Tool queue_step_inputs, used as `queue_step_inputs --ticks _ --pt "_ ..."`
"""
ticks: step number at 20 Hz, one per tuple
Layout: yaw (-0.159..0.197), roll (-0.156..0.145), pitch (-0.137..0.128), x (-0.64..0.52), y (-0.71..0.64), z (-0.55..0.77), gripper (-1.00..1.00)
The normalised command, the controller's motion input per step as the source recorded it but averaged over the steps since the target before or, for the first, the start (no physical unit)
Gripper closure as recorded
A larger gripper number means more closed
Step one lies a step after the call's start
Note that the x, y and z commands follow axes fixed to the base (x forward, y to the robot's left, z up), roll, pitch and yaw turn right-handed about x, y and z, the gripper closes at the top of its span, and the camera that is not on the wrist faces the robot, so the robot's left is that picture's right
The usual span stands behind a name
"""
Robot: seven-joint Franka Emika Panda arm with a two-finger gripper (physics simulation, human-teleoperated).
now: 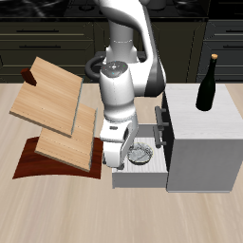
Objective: Place the bowl on top of the cabinet
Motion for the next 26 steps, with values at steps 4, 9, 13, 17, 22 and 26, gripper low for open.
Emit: queue_step_inputs --ticks 4,9,13,17,22,26 --pt "-0.028 -0.012 0.019 0.03 -0.05 -0.14 -1.00" --pt "-0.026 -0.004 0.026 0.02 0.03 -0.16 -1.00" --pt "-0.017 0.002 0.024 -0.01 0.05 -0.22 -1.00" --pt "-0.013 0.009 0.041 -0.07 0.01 -0.26 -1.00" --pt "-0.057 -0.018 0.076 -0.03 -0.02 -0.23 1.00" --pt "-0.020 0.007 0.002 0.00 -0.05 0.00 1.00"
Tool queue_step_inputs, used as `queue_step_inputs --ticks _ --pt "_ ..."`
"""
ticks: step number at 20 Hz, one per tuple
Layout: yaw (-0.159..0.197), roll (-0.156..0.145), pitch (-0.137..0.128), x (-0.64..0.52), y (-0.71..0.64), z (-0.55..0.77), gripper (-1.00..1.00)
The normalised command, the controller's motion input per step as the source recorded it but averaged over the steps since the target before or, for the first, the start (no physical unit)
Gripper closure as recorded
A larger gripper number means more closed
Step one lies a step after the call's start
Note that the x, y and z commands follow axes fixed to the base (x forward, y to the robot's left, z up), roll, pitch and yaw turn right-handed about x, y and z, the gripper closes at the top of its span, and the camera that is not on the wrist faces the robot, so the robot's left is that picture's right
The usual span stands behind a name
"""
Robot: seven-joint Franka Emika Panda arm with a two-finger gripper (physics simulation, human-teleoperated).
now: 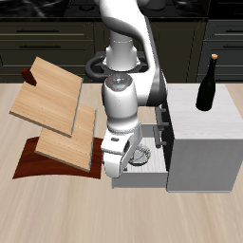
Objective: Place the bowl on top of the cabinet
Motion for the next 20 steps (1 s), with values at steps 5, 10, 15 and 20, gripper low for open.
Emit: queue_step_inputs --ticks 5,10,15,20 --pt "-0.029 -0.004 -0.036 -0.02 -0.01 0.18 1.00" --pt "-0.013 0.005 -0.026 -0.02 0.04 0.15 1.00" --pt "-0.032 -0.003 -0.034 -0.04 0.05 0.17 1.00" --pt "-0.001 0.002 -0.031 -0.04 0.08 0.22 1.00"
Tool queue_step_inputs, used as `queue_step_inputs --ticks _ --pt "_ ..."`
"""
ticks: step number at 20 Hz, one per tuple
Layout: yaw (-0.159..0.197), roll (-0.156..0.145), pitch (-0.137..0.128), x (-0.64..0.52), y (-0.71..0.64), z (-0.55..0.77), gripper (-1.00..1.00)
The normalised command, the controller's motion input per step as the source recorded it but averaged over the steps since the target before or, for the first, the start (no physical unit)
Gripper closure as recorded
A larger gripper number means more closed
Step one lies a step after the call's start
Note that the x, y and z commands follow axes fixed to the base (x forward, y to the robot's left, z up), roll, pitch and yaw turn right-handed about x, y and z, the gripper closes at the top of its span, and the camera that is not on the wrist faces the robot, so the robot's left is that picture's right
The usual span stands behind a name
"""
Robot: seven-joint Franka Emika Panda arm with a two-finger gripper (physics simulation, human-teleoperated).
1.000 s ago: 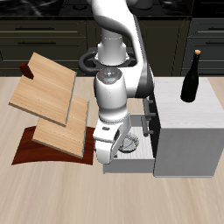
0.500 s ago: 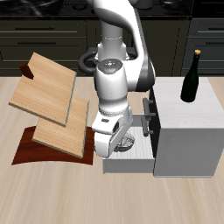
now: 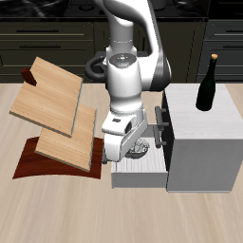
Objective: Place the bowl on top of the cabinet
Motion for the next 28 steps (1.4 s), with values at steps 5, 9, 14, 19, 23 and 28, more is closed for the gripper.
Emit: queue_step_inputs --ticks 5,9,14,19,23,28 --pt "-0.008 0.009 -0.012 -0.10 0.02 0.14 1.00" --pt "0.013 -0.017 -0.011 -0.05 -0.16 0.22 1.00" --pt "0.032 -0.024 -0.013 -0.08 -0.19 0.24 1.00" --pt "0.018 -0.028 -0.029 -0.09 -0.22 0.29 1.00" --pt "0.000 -0.027 -0.055 -0.09 -0.18 0.42 1.00" --pt "-0.009 -0.024 -0.049 -0.08 -0.19 0.42 1.00"
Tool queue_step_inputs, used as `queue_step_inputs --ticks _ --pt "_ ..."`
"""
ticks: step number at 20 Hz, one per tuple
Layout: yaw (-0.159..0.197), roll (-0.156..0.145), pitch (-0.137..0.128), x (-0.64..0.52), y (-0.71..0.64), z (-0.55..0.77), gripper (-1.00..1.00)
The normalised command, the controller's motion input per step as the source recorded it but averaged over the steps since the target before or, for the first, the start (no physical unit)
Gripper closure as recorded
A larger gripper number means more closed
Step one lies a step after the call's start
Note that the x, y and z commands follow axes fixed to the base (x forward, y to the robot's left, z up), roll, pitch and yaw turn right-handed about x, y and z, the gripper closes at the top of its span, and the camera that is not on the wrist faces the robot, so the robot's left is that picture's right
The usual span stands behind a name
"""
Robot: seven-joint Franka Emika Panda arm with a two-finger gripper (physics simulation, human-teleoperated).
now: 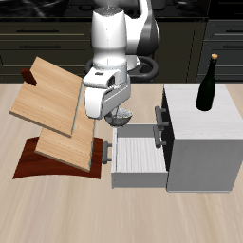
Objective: Place the bowl on top of the cabinet
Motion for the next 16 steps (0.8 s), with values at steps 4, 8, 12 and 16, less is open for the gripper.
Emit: queue_step_inputs --ticks 4,8,12,16 --pt "0.005 -0.015 -0.023 -0.07 -0.12 0.20 1.00" --pt "0.001 -0.017 -0.017 -0.10 -0.17 0.26 1.00" --pt "-0.019 -0.018 -0.050 -0.09 -0.09 0.37 1.00" --pt "-0.058 -0.015 -0.039 -0.08 -0.03 0.33 1.00"
